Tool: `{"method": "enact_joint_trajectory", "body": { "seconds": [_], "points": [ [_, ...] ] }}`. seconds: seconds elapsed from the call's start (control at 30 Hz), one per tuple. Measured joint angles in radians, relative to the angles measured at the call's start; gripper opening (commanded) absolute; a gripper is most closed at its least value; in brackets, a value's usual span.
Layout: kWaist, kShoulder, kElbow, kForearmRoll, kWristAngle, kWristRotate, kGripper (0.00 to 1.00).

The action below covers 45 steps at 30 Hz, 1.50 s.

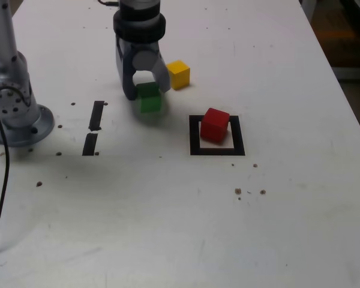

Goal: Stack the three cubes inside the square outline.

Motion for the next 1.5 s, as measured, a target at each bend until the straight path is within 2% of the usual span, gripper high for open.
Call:
{"method": "enact_joint_trajectory", "body": {
  "seconds": [0.1,0.23,0.4,0.73,0.87,1.03,1.33,1.5],
  "points": [
    [0.001,0.0,0.007,0.0,-0.004,0.008,0.88],
    [0.002,0.0,0.012,-0.001,-0.007,0.009,0.97],
    [0.004,-0.014,0.02,0.011,-0.002,-0.007,1.0],
    [-0.001,-0.073,-0.044,0.174,0.088,-0.051,0.99],
    [-0.038,-0.093,-0.107,0.213,0.104,-0.051,0.99],
    [-0.074,-0.094,-0.147,0.231,0.099,-0.049,0.99],
    [-0.193,-0.079,-0.25,0.246,0.048,-0.091,0.99],
    [-0.261,-0.059,-0.302,0.228,0.026,-0.135,0.99]
  ]
}}
